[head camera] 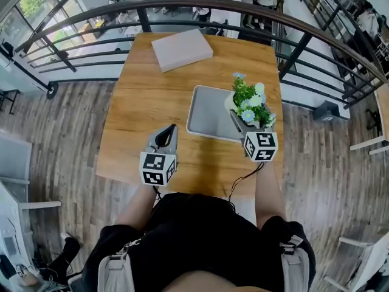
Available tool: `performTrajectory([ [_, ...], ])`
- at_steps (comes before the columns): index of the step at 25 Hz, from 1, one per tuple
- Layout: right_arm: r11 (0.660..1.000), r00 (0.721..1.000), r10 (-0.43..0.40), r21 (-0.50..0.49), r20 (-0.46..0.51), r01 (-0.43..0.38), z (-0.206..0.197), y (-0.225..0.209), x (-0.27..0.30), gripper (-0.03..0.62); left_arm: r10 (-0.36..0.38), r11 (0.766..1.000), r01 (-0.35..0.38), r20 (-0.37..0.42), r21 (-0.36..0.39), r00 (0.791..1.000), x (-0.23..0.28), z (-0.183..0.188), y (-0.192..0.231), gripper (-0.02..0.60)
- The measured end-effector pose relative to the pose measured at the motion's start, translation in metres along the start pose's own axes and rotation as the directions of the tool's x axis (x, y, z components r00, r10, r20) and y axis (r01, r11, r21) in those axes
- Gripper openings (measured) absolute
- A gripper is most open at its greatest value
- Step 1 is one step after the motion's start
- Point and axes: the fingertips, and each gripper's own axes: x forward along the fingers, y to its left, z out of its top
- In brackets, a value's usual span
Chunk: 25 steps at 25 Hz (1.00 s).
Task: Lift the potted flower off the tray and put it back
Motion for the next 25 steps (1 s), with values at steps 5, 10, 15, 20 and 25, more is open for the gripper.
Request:
performTrajectory([
  [5,0.999,0.995,-0.041,-0.014,0.089,0.042,0.043,0.005,-0.038,0.483,-0.066,0.998,0.066,0.023,0.007,0.998,0.009,0.01,-0.006,0.015],
  [10,0.996,0.989,-0.089,-0.011,0.119,0.091,0.054,0.011,-0.076,0.483,-0.13,0.991,0.129,0.039,0.016,0.991,0.018,0.017,-0.014,0.015],
  [15,0.99,0.984,-0.139,-0.001,0.111,0.14,0.046,0.012,-0.113,0.483,-0.193,0.981,0.191,0.045,0.032,0.98,0.025,0.021,-0.034,0.015],
  [20,0.984,0.979,-0.178,0.001,0.096,0.178,0.042,0.01,-0.125,0.483,-0.218,0.975,0.216,0.045,0.042,0.975,0.026,0.026,-0.039,0.015],
  [25,0.983,0.979,-0.184,-0.006,0.089,0.186,0.039,0.009,-0.129,0.483,-0.223,0.974,0.222,0.042,0.041,0.974,0.025,0.024,-0.045,0.015],
])
